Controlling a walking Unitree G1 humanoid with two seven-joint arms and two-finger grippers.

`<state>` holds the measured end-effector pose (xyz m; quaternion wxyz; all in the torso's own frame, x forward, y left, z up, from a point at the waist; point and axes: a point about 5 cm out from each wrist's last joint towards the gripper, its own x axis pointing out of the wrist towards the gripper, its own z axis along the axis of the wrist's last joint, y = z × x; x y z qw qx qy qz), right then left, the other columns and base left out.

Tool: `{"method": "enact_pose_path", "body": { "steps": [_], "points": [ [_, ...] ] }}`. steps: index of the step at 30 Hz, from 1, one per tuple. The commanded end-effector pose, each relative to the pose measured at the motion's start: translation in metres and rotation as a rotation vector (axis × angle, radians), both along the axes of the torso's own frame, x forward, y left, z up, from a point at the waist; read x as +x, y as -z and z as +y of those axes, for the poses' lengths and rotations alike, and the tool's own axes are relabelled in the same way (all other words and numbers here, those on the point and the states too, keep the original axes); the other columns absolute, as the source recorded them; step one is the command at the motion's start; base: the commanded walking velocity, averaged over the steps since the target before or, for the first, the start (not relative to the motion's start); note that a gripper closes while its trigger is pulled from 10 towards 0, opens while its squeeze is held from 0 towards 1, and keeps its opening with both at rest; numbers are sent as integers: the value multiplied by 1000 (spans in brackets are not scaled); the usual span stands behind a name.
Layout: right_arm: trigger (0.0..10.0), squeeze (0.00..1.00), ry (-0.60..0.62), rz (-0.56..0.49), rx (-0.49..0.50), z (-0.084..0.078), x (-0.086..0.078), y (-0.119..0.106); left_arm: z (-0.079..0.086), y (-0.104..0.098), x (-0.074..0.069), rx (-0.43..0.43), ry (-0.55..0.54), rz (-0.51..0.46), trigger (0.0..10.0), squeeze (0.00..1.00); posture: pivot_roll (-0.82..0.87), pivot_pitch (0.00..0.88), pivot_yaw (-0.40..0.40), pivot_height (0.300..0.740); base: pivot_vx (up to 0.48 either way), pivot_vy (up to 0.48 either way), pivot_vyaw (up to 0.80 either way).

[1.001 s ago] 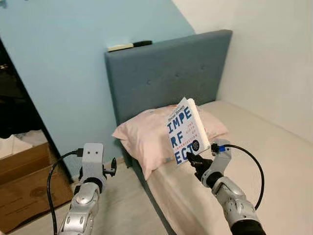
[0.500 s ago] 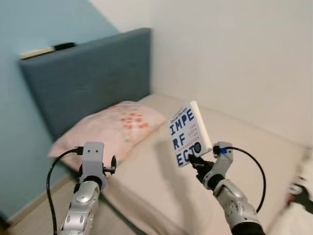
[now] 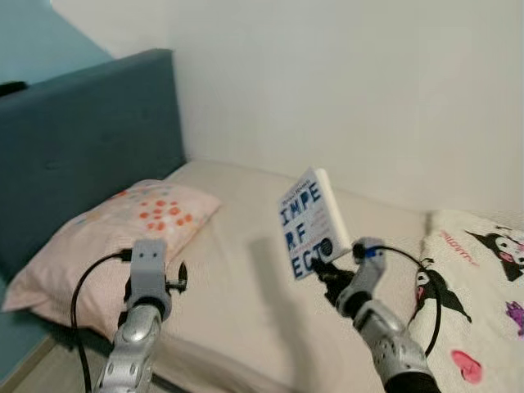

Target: Clean up the room

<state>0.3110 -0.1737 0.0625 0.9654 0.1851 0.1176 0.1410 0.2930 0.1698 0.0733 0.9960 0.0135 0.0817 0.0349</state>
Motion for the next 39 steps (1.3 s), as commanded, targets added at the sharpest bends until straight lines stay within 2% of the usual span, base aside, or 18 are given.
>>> {"method": "enact_pose_path", "body": {
  "steps": [1, 20, 39],
  "points": [
    [10000, 0, 11, -42, 2, -3, 4, -8, -2, -1, 1, 11, 10, -5, 10000, 0, 39, 15, -1, 707, 0, 0, -469],
    [10000, 0, 17, -47, -17, -3, 1, -6, -6, -2, 3, 7, 55, -17, 10000, 0, 35, 19, 4, 707, 0, 0, 0],
    [10000, 0, -12, -51, -40, 2, -1, -4, -5, -4, 3, 5, 65, -20, 10000, 0, 39, 15, 6, 707, 0, 307, 0]
  ]
}}
